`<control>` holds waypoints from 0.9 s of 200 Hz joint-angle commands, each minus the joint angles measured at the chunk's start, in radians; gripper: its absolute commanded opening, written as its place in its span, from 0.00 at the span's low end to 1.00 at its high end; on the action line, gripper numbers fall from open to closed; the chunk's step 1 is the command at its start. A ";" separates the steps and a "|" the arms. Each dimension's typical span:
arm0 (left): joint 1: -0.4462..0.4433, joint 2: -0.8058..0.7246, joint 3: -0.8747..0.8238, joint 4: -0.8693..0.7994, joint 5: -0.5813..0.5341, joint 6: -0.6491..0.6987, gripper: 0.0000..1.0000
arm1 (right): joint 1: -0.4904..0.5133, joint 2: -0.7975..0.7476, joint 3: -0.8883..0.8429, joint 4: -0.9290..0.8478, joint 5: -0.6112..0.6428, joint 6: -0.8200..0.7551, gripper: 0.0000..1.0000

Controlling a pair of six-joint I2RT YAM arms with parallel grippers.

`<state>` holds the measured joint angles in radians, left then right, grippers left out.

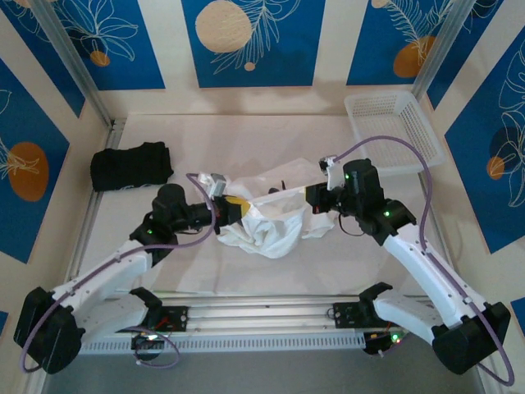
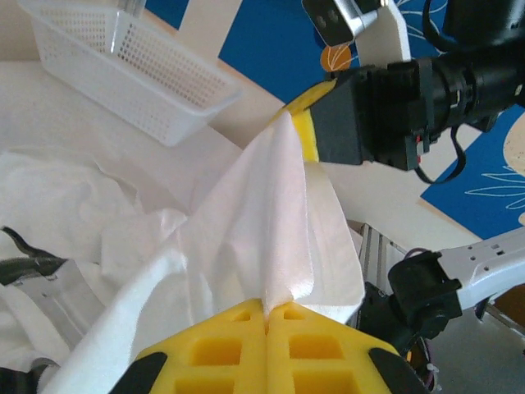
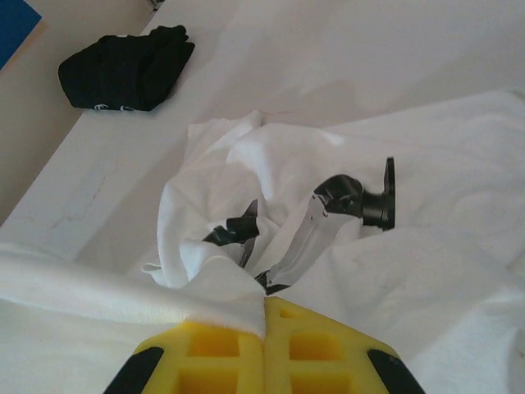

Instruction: Fold the inside-out t-shirt

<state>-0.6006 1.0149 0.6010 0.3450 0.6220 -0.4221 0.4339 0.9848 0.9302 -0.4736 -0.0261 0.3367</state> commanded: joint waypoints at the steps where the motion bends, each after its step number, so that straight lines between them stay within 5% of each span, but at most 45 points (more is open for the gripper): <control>1: -0.043 0.033 -0.015 0.135 -0.026 -0.026 0.08 | -0.030 0.055 0.028 -0.050 -0.065 0.050 0.00; 72: -0.186 0.152 0.139 0.122 -0.132 0.030 0.04 | -0.047 0.205 0.033 -0.029 -0.086 0.016 0.00; 122: -0.210 0.165 0.280 -0.024 -0.298 0.028 0.01 | -0.047 0.112 0.089 -0.108 0.009 -0.078 0.34; 180: -0.224 0.172 0.309 -0.067 -0.318 0.046 0.02 | -0.016 -0.111 -0.031 0.091 -0.273 -0.157 0.47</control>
<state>-0.8124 1.1805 0.8780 0.3088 0.3313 -0.4072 0.4019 0.9222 0.9543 -0.4793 -0.1261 0.2295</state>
